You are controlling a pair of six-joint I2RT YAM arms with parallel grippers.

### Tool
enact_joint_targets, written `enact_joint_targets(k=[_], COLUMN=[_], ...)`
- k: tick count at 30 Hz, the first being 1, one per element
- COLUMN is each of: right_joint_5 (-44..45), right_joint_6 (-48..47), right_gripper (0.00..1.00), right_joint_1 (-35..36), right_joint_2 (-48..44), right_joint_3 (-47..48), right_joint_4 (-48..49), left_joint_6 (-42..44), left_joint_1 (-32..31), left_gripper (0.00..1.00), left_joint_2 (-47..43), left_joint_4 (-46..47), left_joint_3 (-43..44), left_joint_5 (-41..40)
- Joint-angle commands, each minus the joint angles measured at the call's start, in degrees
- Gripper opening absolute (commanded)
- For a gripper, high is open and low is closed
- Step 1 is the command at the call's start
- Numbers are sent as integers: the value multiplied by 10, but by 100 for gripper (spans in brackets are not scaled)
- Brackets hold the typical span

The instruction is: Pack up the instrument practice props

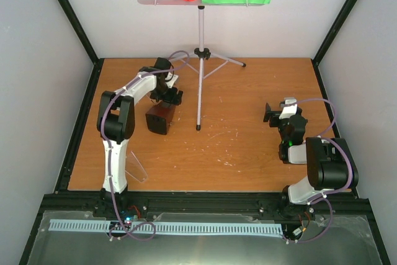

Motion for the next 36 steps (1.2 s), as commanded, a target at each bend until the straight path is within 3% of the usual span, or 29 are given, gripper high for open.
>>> enact_joint_targets(k=[1, 7, 15, 21, 36], right_joint_5=[5, 5, 5, 5, 5], right_joint_6=[-7, -7, -7, -7, -7], right_gripper=[100, 100, 100, 100, 100], right_joint_1=[4, 4, 4, 4, 4], right_joint_2=[3, 3, 3, 3, 4], right_joint_3=[0, 0, 0, 0, 1], right_joint_4=[6, 6, 6, 6, 6], left_joint_6=[8, 4, 0, -13, -64], left_joint_1=[-16, -22, -26, -27, -34], left_gripper=[99, 93, 75, 68, 46], left_joint_2=[13, 10, 10, -6, -177], left_joint_4=[-17, -13, -7, 11, 136], left_joint_3=[29, 15, 8, -14, -204], left_joint_5=[-22, -48, -62, -53, -75])
